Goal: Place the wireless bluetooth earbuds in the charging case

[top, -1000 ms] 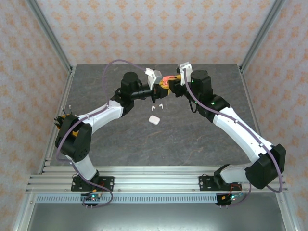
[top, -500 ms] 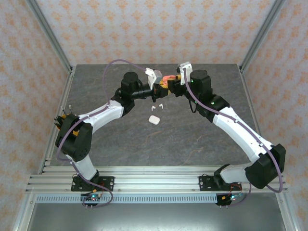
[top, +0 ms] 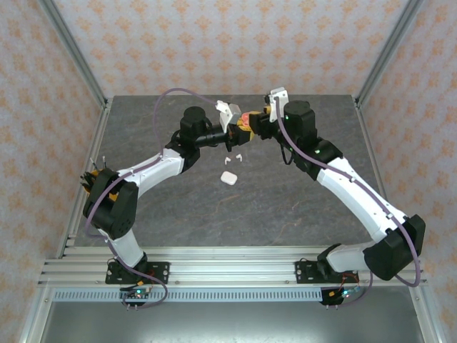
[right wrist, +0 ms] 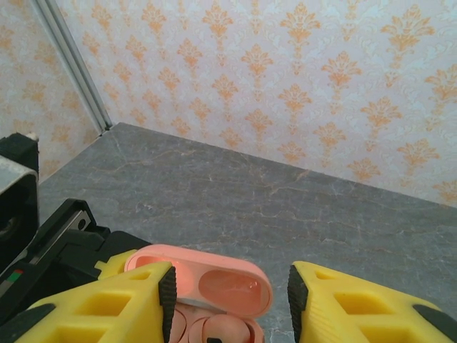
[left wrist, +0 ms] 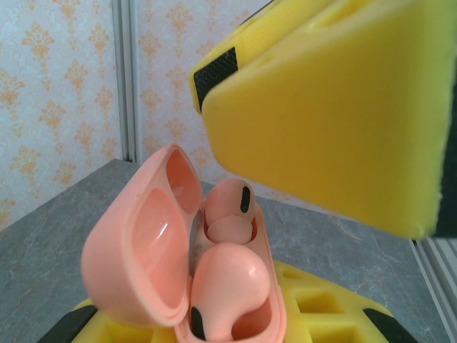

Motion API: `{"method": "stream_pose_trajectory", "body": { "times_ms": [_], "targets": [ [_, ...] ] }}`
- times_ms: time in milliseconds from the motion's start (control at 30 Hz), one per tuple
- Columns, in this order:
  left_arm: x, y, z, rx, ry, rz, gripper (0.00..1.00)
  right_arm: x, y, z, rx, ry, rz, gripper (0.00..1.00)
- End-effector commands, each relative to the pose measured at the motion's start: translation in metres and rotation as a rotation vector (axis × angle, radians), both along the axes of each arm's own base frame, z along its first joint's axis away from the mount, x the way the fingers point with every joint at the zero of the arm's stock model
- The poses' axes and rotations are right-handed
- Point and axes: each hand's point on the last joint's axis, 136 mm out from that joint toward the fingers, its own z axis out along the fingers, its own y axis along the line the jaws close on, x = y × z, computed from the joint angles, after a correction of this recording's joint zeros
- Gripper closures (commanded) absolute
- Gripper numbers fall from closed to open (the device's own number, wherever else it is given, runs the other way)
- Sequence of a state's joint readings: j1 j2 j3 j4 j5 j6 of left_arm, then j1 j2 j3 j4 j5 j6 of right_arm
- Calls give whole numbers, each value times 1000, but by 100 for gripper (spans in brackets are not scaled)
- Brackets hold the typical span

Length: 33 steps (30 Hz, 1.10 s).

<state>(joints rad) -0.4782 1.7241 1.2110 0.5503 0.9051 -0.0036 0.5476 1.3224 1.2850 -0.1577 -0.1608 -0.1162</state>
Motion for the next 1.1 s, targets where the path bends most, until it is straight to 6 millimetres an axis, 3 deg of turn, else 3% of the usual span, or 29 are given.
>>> {"method": "stream_pose_trajectory", "body": {
  "times_ms": [0,300,500,667,800,1067],
  "targets": [
    [4,-3,20,-35,-57,1,100,2,-2,18,36,-24,-26,53],
    [3,-3,20,-36,-59,2,100,5,-5,23,93,-7,-50,52],
    [-1,-3,15,-26,-63,-11,100,11,-33,47,275,44,-142,51],
    [-8,-1,15,-18,-83,-24,100,19,-48,47,324,169,-190,51],
    [-13,-2,14,-13,-85,-43,100,30,-45,26,276,326,-188,53],
    [-18,-3,7,23,-73,-72,100,52,-21,-27,159,608,-134,60]
  ]
}}
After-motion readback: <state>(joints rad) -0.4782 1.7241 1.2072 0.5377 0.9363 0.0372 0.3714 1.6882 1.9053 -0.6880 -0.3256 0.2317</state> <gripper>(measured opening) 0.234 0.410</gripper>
